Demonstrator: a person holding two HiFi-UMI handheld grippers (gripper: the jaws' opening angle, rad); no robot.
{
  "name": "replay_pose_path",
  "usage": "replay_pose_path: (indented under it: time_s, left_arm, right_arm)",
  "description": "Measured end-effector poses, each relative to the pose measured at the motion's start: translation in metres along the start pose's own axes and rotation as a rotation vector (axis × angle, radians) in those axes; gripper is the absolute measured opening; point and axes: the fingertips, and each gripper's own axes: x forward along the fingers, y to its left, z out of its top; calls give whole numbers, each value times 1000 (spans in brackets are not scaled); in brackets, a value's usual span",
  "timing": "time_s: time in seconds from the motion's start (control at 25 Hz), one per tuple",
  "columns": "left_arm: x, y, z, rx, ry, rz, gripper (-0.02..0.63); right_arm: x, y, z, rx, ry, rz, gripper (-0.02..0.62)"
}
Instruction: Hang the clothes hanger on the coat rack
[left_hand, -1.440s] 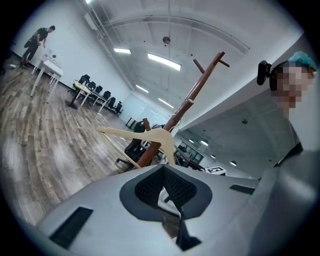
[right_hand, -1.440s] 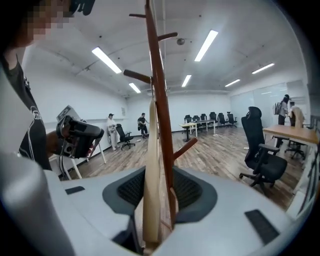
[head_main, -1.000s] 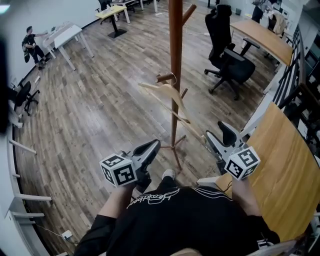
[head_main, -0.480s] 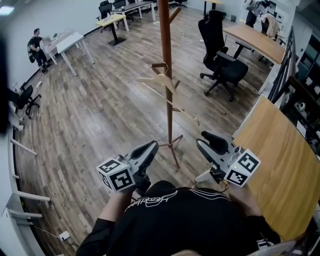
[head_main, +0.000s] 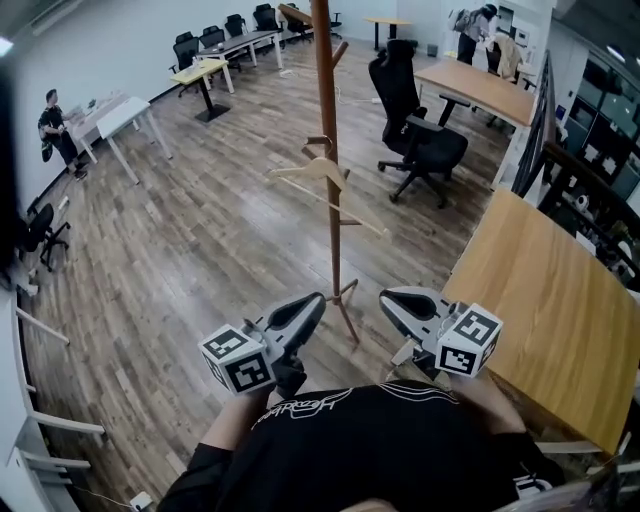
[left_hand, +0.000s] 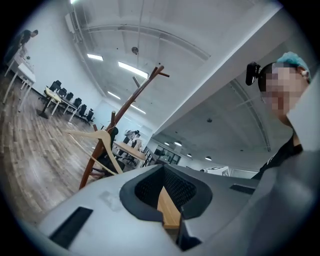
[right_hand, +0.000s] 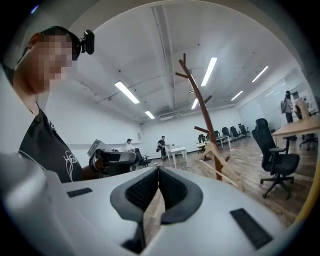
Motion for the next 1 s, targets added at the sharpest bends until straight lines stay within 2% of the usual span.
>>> replay_pose_path:
  time_s: [0.2, 0.36, 0.56, 0.8, 1.0]
  left_arm:
    - [-57, -9, -28, -41, 15, -7, 7]
    - [-96, -23, -51, -73, 24, -22, 6]
    - [-133, -50, -66, -76, 24, -56, 8]
    - [-158, -70, -76, -71, 35, -79, 7]
    - [-165, -77, -85, -86, 42, -87, 6]
  right_arm:
    - [9, 69, -37, 23, 45, 27, 38]
    - [4, 110, -62, 104, 52, 9, 38]
    - [-10, 160, -75, 75, 66, -23, 38]
    - [-22, 192, -88, 87, 59, -44, 38]
    - [-31, 200, -96, 84, 60, -77, 38]
